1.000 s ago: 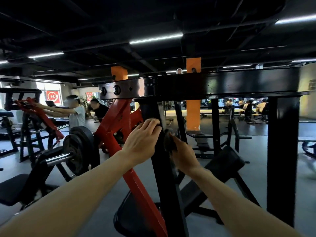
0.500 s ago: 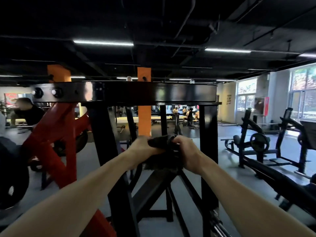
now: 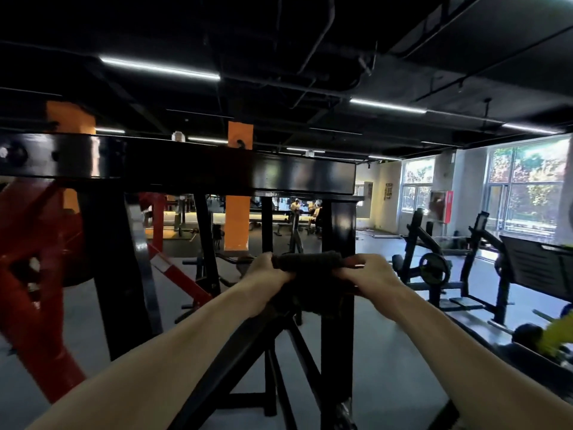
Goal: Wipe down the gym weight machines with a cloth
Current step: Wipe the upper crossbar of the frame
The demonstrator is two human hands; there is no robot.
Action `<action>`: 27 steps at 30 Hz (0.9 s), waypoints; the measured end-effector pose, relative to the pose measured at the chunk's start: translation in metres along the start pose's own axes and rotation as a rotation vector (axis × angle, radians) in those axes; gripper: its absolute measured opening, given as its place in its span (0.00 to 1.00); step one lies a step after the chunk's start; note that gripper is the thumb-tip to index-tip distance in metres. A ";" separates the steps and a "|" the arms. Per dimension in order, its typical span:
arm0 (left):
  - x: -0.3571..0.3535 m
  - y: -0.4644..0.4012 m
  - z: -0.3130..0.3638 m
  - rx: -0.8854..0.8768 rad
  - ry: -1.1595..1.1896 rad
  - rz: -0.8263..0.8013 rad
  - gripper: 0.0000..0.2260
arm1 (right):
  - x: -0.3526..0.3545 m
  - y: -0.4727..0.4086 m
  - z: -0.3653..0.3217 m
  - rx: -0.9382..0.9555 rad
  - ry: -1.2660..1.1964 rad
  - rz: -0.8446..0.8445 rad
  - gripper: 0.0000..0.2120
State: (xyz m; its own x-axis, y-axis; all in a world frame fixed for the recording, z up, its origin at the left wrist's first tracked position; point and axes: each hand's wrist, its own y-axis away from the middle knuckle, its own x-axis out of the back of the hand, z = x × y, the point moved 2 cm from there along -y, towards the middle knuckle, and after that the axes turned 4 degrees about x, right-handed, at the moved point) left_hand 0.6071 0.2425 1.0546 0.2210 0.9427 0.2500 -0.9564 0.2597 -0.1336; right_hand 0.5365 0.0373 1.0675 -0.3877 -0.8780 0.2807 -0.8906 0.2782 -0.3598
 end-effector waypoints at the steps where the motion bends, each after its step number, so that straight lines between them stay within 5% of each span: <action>1: -0.009 -0.006 0.007 0.000 0.006 0.046 0.13 | 0.008 -0.008 -0.001 0.030 0.004 0.053 0.09; 6: -0.051 -0.038 0.046 -0.035 0.186 0.336 0.13 | 0.036 -0.051 -0.017 0.257 0.171 0.368 0.09; 12: -0.083 -0.085 0.072 -0.289 0.288 0.567 0.09 | 0.035 -0.092 -0.028 0.480 0.216 0.501 0.09; 19: -0.096 -0.112 0.058 -0.441 -0.127 0.852 0.09 | 0.019 -0.118 -0.012 0.504 0.276 0.572 0.10; 21: -0.099 -0.112 0.059 -0.540 -0.264 0.832 0.10 | 0.013 -0.120 -0.008 0.506 0.285 0.570 0.09; 27: -0.110 -0.122 0.051 -0.762 -0.077 0.554 0.13 | -0.014 -0.110 -0.001 0.681 0.494 0.569 0.14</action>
State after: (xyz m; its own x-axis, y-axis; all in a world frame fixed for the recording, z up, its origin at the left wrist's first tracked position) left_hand 0.6893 0.0964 1.0924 -0.2669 0.9635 0.0217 -0.5328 -0.1288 -0.8364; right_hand 0.6394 0.0192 1.1039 -0.9041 -0.3823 0.1909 -0.2783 0.1878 -0.9419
